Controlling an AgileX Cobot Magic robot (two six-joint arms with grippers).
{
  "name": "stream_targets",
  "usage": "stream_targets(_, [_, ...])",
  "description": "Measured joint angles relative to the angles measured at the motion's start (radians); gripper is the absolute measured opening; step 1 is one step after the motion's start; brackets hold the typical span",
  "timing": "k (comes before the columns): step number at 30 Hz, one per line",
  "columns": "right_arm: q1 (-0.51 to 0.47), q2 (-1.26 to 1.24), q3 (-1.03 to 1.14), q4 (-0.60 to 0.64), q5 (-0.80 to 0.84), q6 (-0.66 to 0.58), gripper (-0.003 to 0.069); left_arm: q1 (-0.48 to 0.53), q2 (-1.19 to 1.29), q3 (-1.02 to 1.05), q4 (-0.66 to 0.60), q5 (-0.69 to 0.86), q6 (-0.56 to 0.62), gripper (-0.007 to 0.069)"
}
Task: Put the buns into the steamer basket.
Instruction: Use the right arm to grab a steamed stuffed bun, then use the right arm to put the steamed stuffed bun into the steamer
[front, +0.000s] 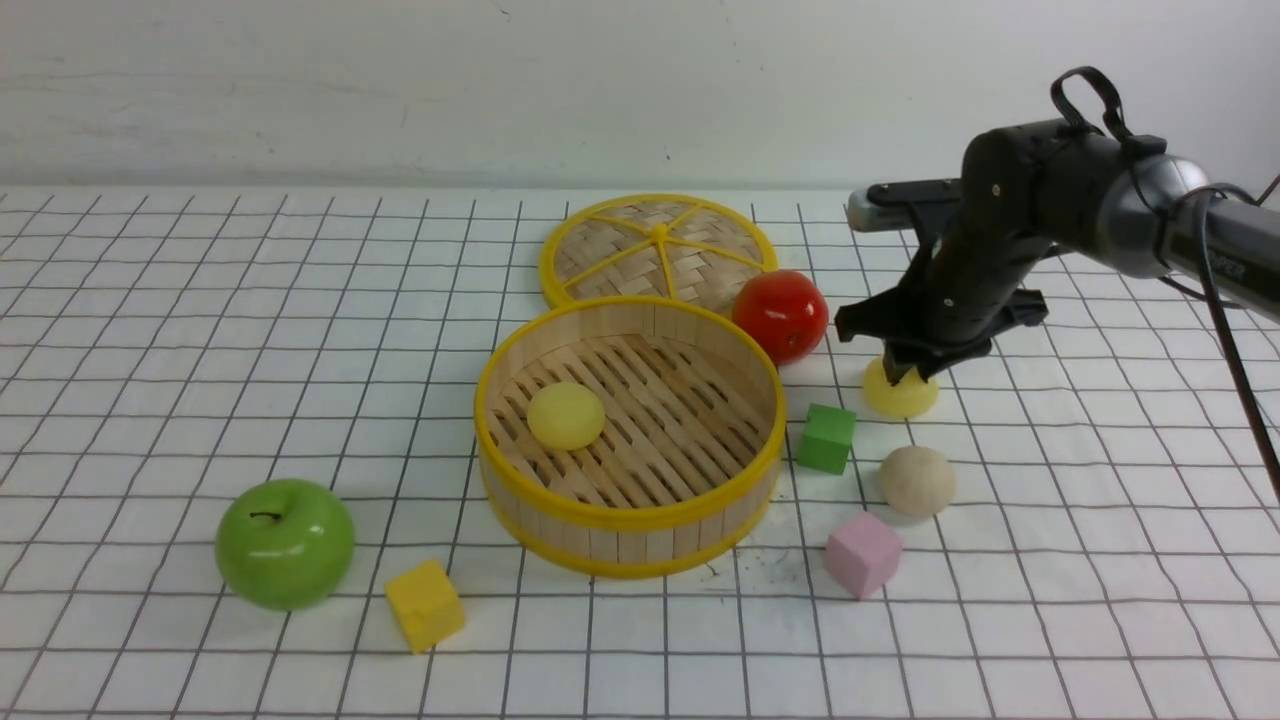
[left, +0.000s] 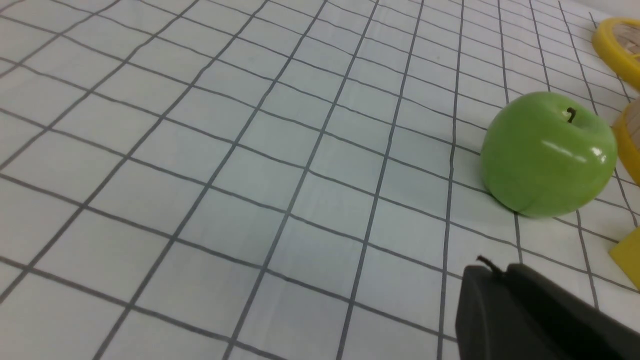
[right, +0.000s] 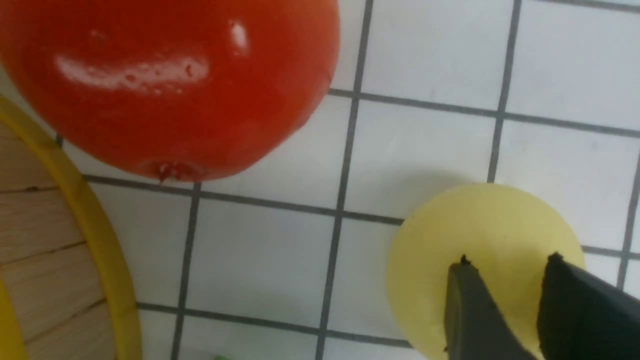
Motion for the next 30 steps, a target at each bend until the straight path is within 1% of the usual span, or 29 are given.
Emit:
stream_targets(1, [0.000, 0.000, 0.000, 0.000, 0.000, 0.000, 0.0195, 0.000, 0.000, 0.000, 0.000, 0.000, 0.000, 0.0033])
stream_targets(2, [-0.001, 0.000, 0.000, -0.001, 0.005, 0.000, 0.0153, 0.000, 0.000, 0.000, 0.000, 0.000, 0.000, 0.0035])
stream_targets(6, [-0.004, 0.000, 0.000, -0.002, 0.010, 0.000, 0.0053, 0.000, 0.000, 0.000, 0.000, 0.000, 0.000, 0.0038])
stream_targets(7, [-0.004, 0.000, 0.000, -0.002, 0.010, 0.000, 0.0047, 0.000, 0.000, 0.000, 0.000, 0.000, 0.000, 0.0039])
stream_targets(8, [-0.005, 0.000, 0.000, -0.006, 0.011, 0.000, 0.0007, 0.000, 0.000, 0.000, 0.000, 0.000, 0.000, 0.0039])
stream_targets(10, [-0.006, 0.000, 0.000, -0.007, 0.015, 0.000, -0.0003, 0.000, 0.000, 0.000, 0.000, 0.000, 0.000, 0.0039])
stream_targets(20, [-0.007, -0.003, -0.010, -0.014, 0.053, 0.001, -0.0003, 0.001, 0.000, 0.000, 0.000, 0.000, 0.000, 0.0039])
stream_targets(27, [-0.005, -0.064, -0.010, 0.011, 0.065, 0.001, -0.0006, 0.001, 0.000, 0.000, 0.000, 0.000, 0.000, 0.0045])
stream_targets(30, [0.019, -0.104, -0.010, 0.052, 0.056, -0.017, -0.0006, 0.001, 0.000, 0.000, 0.000, 0.000, 0.000, 0.0050])
